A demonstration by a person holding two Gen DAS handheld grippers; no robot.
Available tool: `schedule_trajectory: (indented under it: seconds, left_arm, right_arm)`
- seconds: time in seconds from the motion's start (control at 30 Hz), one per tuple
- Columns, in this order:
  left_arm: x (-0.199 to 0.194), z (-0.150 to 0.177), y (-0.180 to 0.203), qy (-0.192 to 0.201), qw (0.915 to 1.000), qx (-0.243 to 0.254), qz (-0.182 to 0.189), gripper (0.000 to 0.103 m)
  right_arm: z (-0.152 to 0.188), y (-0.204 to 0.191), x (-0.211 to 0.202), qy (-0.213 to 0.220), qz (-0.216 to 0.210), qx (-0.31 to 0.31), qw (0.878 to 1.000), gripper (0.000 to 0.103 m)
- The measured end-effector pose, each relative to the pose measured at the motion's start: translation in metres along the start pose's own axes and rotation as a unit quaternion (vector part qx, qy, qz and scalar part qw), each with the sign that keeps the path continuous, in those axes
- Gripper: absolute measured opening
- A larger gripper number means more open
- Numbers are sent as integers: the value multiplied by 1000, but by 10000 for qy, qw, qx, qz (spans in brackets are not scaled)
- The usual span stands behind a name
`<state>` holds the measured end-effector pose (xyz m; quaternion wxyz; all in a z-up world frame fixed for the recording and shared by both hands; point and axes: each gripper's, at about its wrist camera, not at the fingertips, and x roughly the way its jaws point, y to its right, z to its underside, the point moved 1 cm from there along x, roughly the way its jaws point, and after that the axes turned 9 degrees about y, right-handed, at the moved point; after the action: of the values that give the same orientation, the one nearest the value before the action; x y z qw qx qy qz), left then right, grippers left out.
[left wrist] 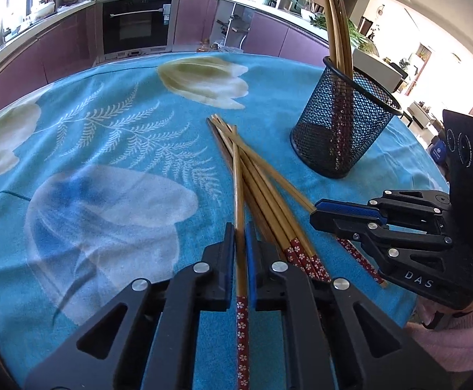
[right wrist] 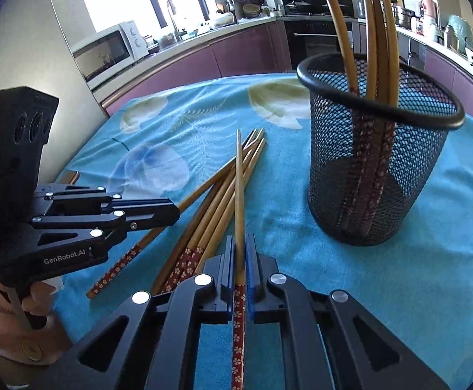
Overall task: Organize utensils
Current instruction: 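Close the right gripper on a chopstick while the left gripper closes on another, then lift both chopsticks upright and carry them above the mesh cup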
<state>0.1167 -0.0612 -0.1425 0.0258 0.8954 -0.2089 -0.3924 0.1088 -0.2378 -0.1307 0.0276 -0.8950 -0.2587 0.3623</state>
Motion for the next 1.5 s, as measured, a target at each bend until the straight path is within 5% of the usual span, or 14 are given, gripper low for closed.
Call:
schedule_trajectory:
  seconds: [0.3,0.67,1.5]
  left_arm:
    - [13,-7,-1,-146,9997,187,37,15]
    - [20,-15,-1,-116,9999,34,41,8]
    - [-73,-51,23,923,9916,150,899,7]
  right_arm:
    - [-11,-3,16,-40,136,-161,9998,9]
    - [-17,-2,9,111,104,-252,9996,6]
    - [-40,13,-82,1303,26,-84,9914,6]
